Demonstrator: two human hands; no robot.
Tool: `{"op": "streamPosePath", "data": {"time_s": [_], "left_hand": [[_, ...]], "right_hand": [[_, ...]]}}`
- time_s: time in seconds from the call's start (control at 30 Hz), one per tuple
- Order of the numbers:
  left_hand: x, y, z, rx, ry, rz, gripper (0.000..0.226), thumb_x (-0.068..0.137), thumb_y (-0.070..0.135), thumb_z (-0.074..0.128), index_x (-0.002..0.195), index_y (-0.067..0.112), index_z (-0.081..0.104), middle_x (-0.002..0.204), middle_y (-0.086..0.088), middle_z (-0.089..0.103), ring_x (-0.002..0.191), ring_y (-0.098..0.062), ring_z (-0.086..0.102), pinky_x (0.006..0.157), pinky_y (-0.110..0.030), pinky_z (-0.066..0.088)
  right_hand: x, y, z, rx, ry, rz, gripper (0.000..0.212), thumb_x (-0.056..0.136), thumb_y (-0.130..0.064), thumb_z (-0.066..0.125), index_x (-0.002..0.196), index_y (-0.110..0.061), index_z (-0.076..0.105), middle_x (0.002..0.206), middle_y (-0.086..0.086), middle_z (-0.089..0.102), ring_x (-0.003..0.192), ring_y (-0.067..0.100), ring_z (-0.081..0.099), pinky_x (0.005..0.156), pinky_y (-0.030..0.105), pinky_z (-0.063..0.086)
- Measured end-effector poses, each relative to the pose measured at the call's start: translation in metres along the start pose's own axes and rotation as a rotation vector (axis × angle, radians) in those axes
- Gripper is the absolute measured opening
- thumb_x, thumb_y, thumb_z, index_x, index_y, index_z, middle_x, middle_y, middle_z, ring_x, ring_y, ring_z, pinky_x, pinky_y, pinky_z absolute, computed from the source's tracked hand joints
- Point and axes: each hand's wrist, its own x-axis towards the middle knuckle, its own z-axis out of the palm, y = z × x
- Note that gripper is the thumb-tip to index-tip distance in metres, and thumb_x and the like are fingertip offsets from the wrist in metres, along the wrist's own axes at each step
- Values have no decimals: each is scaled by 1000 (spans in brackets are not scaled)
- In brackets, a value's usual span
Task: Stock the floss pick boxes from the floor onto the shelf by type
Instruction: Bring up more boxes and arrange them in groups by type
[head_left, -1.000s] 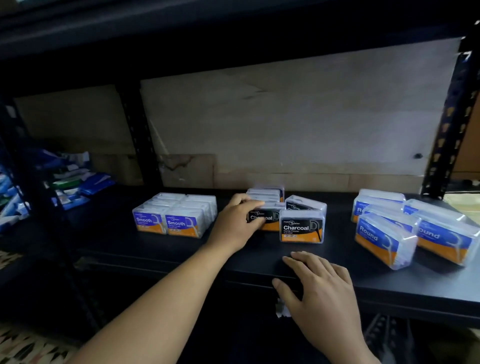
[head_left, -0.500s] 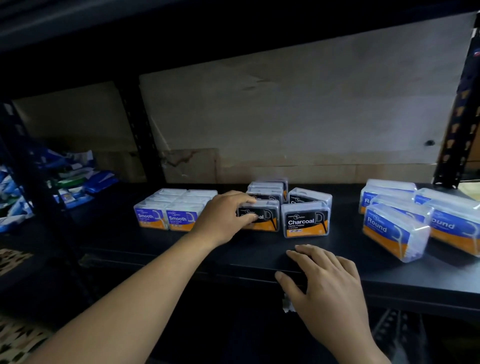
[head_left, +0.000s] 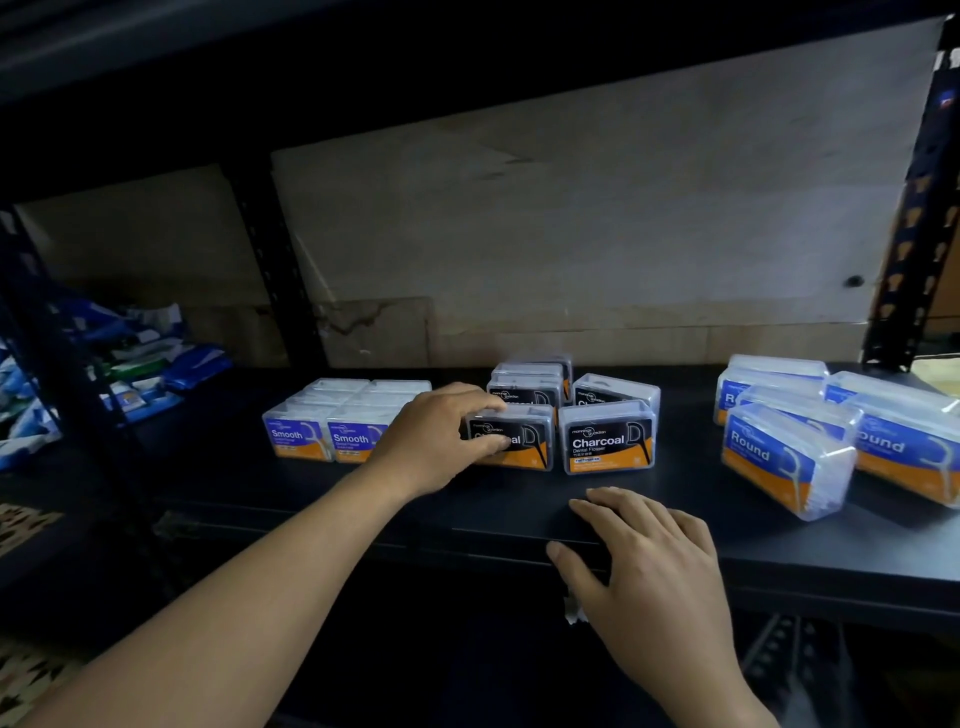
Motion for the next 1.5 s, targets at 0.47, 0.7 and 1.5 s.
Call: {"op": "streamPosePath", "data": {"time_s": [0.47,0.7,1.5], "left_hand": [[96,13,-8,231,-407,-44,37,97,37,60,133,27,62,136,-1,59,120,-19,56,92,-26,40],[91,13,-18,195,-445,-9,34,93,37,66,125,26,69,129,8,66,115,-9,59,97,-27,45],[84,12,-45,66,-582,-40,31,96,26,64,127,24,67,129,12,65,113,5,57,89,-9,40]], "right_hand": [[1,3,2,6,21,-23,47,81,-61,50,107,-31,75,113,-16,68,109,9,63,93,33,35],[0,3,3,11,19,-22,46,81,-61,50,106,-31,74,114,-15,68,110,9,63,93,34,35],[0,1,1,-3,11,-15,47,81,-61,50,107,-31,74,114,-16,68,111,9,62,94,32,32]]}}
